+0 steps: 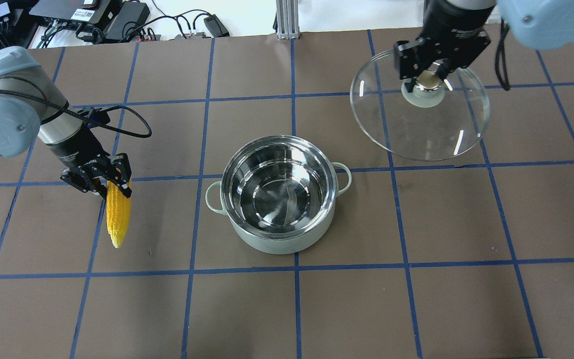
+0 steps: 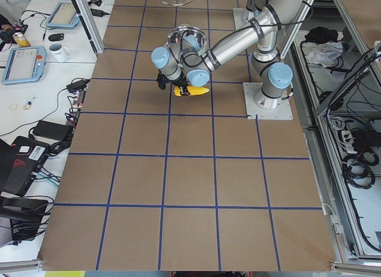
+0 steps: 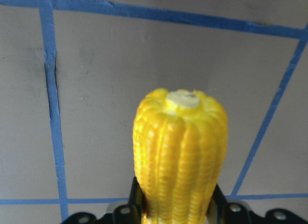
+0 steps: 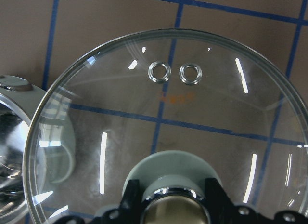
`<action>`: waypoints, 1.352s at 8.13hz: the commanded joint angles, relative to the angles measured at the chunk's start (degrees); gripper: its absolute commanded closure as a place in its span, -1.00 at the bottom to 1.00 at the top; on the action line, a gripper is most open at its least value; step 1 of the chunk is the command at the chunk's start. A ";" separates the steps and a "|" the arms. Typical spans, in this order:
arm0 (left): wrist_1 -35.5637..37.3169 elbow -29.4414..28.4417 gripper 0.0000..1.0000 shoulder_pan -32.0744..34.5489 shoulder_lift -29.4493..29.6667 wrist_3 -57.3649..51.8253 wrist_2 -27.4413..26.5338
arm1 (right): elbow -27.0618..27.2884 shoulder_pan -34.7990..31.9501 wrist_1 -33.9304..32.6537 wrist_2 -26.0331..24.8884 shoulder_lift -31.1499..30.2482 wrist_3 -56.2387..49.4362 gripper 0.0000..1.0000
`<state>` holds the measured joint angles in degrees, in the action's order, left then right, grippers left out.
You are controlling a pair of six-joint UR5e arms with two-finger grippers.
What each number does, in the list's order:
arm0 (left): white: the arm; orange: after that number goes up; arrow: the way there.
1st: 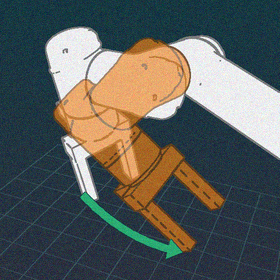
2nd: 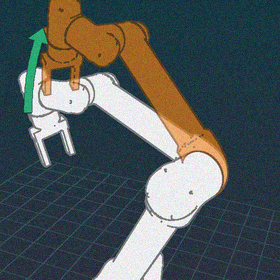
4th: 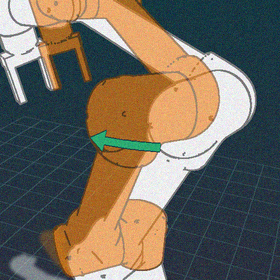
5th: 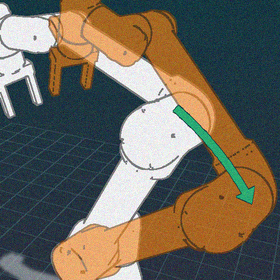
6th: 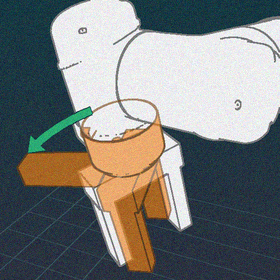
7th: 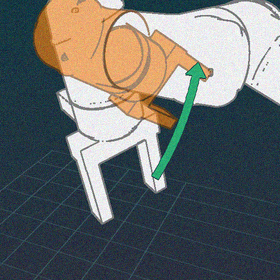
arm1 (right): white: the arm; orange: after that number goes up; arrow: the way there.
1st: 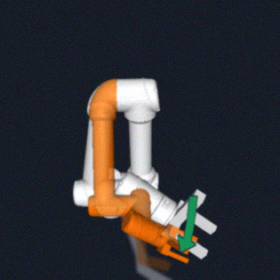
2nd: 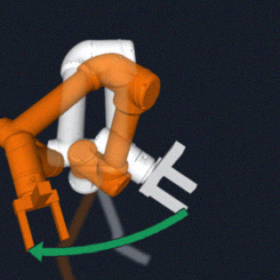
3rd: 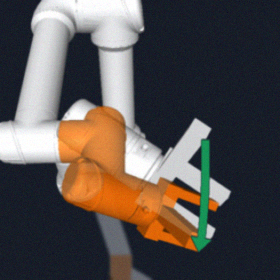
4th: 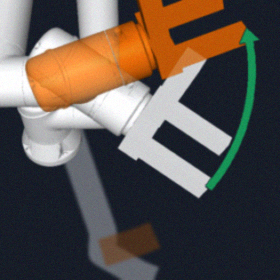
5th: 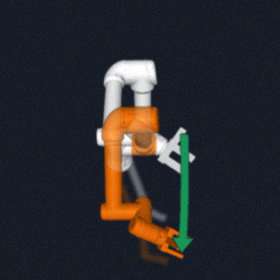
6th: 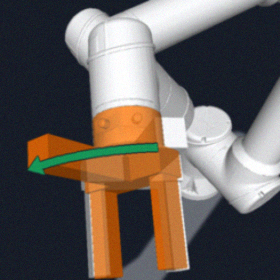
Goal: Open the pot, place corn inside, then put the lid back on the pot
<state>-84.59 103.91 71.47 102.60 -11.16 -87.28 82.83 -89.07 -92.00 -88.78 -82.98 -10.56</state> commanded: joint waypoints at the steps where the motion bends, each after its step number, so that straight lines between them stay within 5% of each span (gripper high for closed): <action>1: -0.32 -4.66 1.00 9.52 -3.80 12.59 1.32 | -0.03 12.75 2.69 -3.83 -0.43 -15.96 0.94; 4: 0.21 -11.70 1.00 19.03 -4.51 22.48 9.56 | 0.67 13.31 3.31 -3.24 -0.43 -16.07 0.99; 11: 0.55 -10.40 1.00 30.65 1.09 27.41 15.83 | 0.93 13.31 3.05 -3.06 -0.43 -16.50 1.00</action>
<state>-84.80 92.66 99.28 100.90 13.83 -72.26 83.77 -75.76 -88.74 -91.81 -83.41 -26.66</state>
